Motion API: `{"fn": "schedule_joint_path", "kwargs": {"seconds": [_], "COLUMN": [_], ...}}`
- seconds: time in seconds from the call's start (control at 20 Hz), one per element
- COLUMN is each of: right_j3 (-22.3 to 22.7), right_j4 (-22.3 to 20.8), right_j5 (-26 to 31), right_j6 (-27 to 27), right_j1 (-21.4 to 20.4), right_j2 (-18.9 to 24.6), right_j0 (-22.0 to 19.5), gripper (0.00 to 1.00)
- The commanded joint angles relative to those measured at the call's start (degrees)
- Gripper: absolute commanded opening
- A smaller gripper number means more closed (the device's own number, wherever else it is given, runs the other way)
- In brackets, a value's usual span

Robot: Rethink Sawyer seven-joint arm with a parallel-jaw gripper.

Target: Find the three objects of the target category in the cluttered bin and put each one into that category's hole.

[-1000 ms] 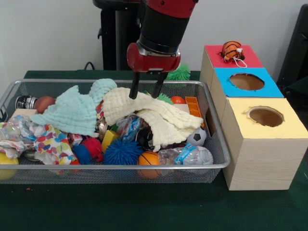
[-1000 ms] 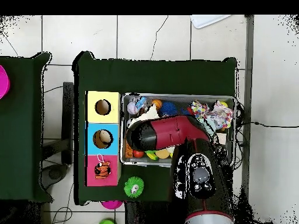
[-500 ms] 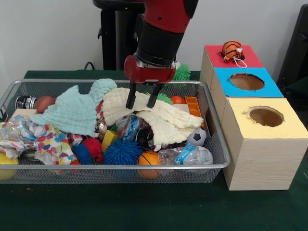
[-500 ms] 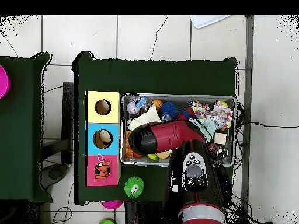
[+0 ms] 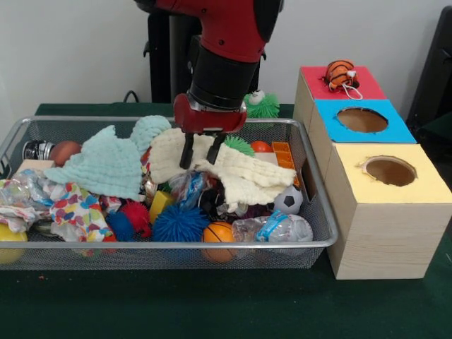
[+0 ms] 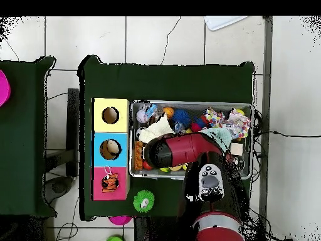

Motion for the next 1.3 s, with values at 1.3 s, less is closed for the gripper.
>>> {"fn": "schedule_joint_path", "kwargs": {"seconds": [1.3], "right_j3": [-0.5], "right_j4": [-3.0], "right_j5": [4.7], "right_j6": [-9.7], "right_j1": [-3.8], "right_j2": [6.4], "right_j0": [-15.9], "gripper": [0.0]}}
